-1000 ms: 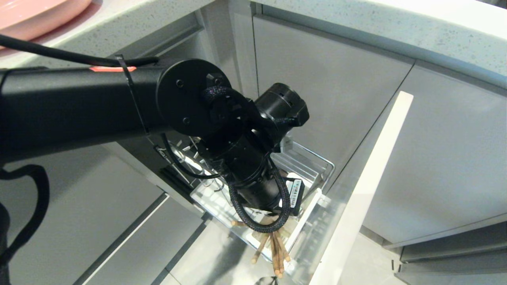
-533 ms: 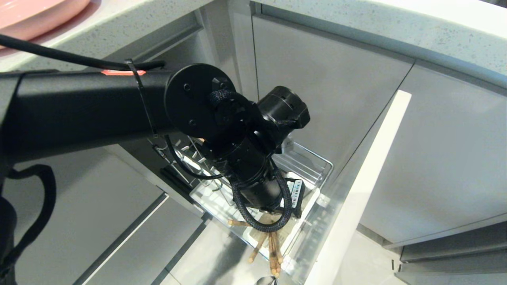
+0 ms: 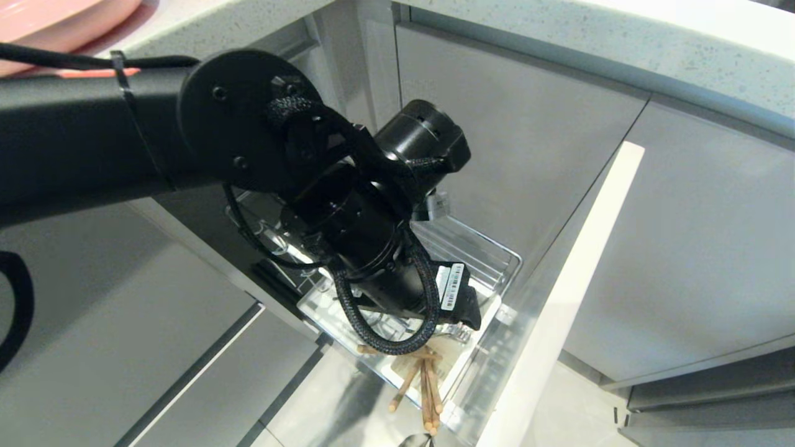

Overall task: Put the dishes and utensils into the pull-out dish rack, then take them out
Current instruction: Pick up the fork and place it in the cupboard, then pick up the bowl and place it in the cupboard

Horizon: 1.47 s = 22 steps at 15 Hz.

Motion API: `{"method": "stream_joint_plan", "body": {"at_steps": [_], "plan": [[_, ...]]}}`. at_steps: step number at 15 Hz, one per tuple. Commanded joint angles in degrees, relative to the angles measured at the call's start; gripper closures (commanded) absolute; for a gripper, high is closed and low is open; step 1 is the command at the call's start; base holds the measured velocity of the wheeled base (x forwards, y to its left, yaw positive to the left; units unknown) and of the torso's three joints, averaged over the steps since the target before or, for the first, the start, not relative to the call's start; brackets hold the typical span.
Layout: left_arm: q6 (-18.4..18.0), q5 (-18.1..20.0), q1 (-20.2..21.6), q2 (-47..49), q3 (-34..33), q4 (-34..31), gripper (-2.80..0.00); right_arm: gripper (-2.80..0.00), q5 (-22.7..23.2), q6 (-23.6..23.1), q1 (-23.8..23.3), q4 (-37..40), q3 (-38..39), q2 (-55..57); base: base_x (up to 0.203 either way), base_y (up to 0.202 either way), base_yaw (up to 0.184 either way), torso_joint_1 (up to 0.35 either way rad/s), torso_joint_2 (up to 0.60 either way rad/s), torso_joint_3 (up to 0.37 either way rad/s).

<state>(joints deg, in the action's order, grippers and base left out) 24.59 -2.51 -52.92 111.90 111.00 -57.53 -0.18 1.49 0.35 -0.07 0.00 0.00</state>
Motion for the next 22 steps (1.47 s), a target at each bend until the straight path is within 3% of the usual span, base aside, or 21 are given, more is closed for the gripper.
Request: {"method": "stream_joint_plan", "body": {"at_steps": [1, 4, 5, 8, 15, 16, 18, 22], "plan": [[0.3, -2.2, 0.0, -2.9, -0.1, -0.5, -2.8, 0.0, 0.0, 0.0, 0.0, 0.0, 0.1, 0.0, 0.0, 0.0, 0.0, 0.0, 0.0, 0.0], [0.5, -3.5, -0.2, -5.7, -0.1, -0.7, -2.8, 0.0, 0.0, 0.0, 0.0, 0.0, 0.1, 0.0, 0.0, 0.0, 0.0, 0.0, 0.0, 0.0], [0.8, -4.1, -0.2, -6.8, -0.1, -0.6, 0.0, 0.0, 0.0, 0.0, 0.0, 0.0, 0.1, 0.0, 0.0, 0.0, 0.0, 0.0, 0.0, 0.0], [3.3, -10.8, -0.5, -8.9, -0.1, -0.3, 0.0, 0.0, 0.0, 0.0, 0.1, 0.0, 0.1, 0.0, 0.0, 0.0, 0.0, 0.0, 0.0, 0.0], [3.4, -11.3, -0.9, -19.1, -0.2, 0.6, 0.0, 0.0, 0.0, 0.0, 0.0, 0.0, 0.1, 0.0, 0.0, 0.0, 0.0, 0.0, 0.0, 0.0], [2.4, -11.3, -0.9, -21.5, -0.1, 2.8, 0.0, 0.0, 0.0, 0.0, 0.0, 0.0, 0.1, 0.0, 0.0, 0.0, 0.0, 0.0, 0.0, 0.0], [-3.1, -11.7, 0.0, -24.6, -0.2, 7.5, 0.0, 0.0, 0.0, 0.0, 0.0, 0.0, 0.1, 0.0, 0.0, 0.0, 0.0, 0.0, 0.0, 0.0], [-12.9, -11.3, 6.6, -30.1, -0.3, 16.6, 0.0, 0.0, 0.0, 0.0, 0.0, 0.0, 0.1, 0.0, 0.0, 0.0, 0.0, 0.0, 0.0, 0.0]]}}
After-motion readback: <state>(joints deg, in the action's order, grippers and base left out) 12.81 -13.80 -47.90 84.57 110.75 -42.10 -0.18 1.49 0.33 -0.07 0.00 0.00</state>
